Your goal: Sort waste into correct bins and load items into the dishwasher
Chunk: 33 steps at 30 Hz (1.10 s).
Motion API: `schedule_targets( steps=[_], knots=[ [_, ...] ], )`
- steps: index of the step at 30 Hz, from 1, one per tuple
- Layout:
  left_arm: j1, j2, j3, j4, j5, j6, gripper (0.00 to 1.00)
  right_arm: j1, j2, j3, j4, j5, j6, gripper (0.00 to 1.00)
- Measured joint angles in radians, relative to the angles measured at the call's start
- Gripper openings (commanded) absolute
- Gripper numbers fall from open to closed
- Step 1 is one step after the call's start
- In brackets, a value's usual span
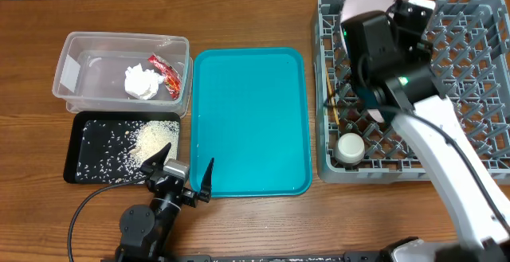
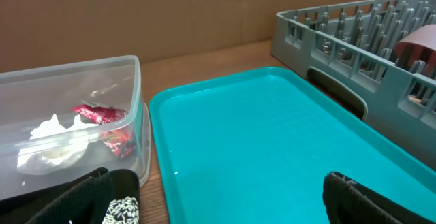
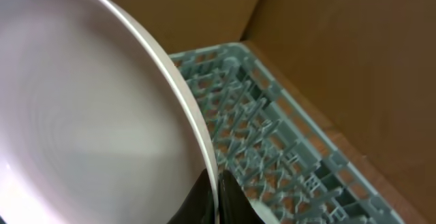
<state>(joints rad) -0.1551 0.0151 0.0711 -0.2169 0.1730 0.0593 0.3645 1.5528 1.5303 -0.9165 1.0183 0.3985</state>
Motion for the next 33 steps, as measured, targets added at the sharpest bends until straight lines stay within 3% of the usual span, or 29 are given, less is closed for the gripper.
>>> schedule_targets(
  steps=[5, 12, 15, 16, 18, 24, 30, 32, 33],
  knots=[
    [0.000, 0.000, 0.000, 0.000, 0.000, 0.000, 1.00, -0.031, 0.111, -0.002, 0.159, 0.068, -0.074, 0.04],
    [0.000, 0.000, 0.000, 0.000, 0.000, 0.000, 1.00, -0.031, 0.267, -0.002, 0.195, 0.087, -0.114, 0.06],
    [0.000, 0.000, 0.000, 0.000, 0.000, 0.000, 1.00, -0.028, 0.320, -0.002, 0.190, 0.090, -0.129, 0.29],
    [0.000, 0.000, 0.000, 0.000, 0.000, 0.000, 1.00, -0.028, 0.322, -0.002, 0.185, 0.089, -0.135, 0.41],
    [0.000, 0.000, 0.000, 0.000, 0.000, 0.000, 1.00, -0.020, 0.322, -0.002, 0.166, 0.091, -0.137, 0.52],
    [0.000, 0.000, 0.000, 0.000, 0.000, 0.000, 1.00, 0.063, 0.277, -0.002, 0.099, 0.057, -0.141, 0.56],
    [0.000, 0.000, 0.000, 0.000, 0.000, 0.000, 1.00, 0.176, 0.058, -0.001, 0.000, -0.114, -0.139, 0.61],
    [0.000, 0.000, 0.000, 0.000, 0.000, 0.000, 1.00, 0.223, -0.037, 0.002, -0.040, -0.205, -0.137, 0.70],
    [0.000, 0.000, 0.000, 0.000, 0.000, 0.000, 1.00, 0.256, -0.098, 0.004, -0.061, -0.273, -0.132, 0.89]
  ],
)
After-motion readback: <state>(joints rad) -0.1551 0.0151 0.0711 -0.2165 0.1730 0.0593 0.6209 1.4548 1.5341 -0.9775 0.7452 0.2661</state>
